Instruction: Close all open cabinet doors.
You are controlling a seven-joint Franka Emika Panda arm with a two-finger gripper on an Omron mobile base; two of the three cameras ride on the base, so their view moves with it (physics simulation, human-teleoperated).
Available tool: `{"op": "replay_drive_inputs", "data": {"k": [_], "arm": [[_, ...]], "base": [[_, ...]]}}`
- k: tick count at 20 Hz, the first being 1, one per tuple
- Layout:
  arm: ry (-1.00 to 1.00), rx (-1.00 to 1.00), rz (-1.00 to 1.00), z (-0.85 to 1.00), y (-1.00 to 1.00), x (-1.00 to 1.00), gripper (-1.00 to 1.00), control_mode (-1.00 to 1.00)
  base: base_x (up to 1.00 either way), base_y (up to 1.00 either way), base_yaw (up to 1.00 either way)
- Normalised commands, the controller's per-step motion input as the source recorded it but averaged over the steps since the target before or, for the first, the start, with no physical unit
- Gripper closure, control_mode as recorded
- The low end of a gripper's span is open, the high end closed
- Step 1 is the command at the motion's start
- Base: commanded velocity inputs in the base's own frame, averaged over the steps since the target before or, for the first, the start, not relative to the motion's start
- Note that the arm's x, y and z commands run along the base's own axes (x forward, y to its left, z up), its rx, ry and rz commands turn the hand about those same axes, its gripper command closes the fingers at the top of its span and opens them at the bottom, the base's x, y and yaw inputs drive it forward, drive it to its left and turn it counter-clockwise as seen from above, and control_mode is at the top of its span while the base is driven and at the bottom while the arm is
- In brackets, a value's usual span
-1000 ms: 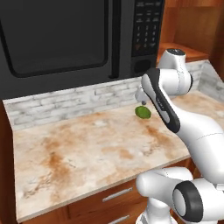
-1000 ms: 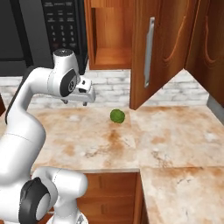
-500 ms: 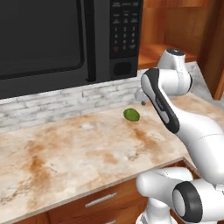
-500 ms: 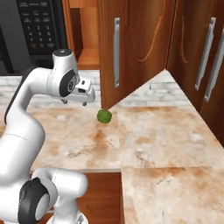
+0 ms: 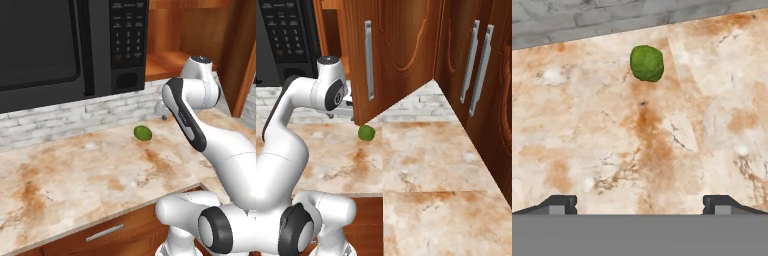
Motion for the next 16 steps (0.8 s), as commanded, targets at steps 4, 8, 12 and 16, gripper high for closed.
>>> {"op": "replay_drive_inputs", "data": {"k": [4, 8, 12, 16], "arm": [[0.00, 0.00, 0.00, 0.00, 0.00, 0.00, -1.00, 1.00], [0.00, 0.00, 0.00, 0.00, 0.00, 0.00, -1.00, 1.00], [0.00, 0.00, 0.00, 0.00, 0.00, 0.00, -1.00, 1.00], [0.00, 0.00, 0.00, 0.00, 0.00, 0.00, -1.00, 1.00]], "base": [[0.00, 0.00, 0.00], [0.00, 0.00, 0.00], [0.00, 0.00, 0.00], [0.00, 0.00, 0.00]]}}
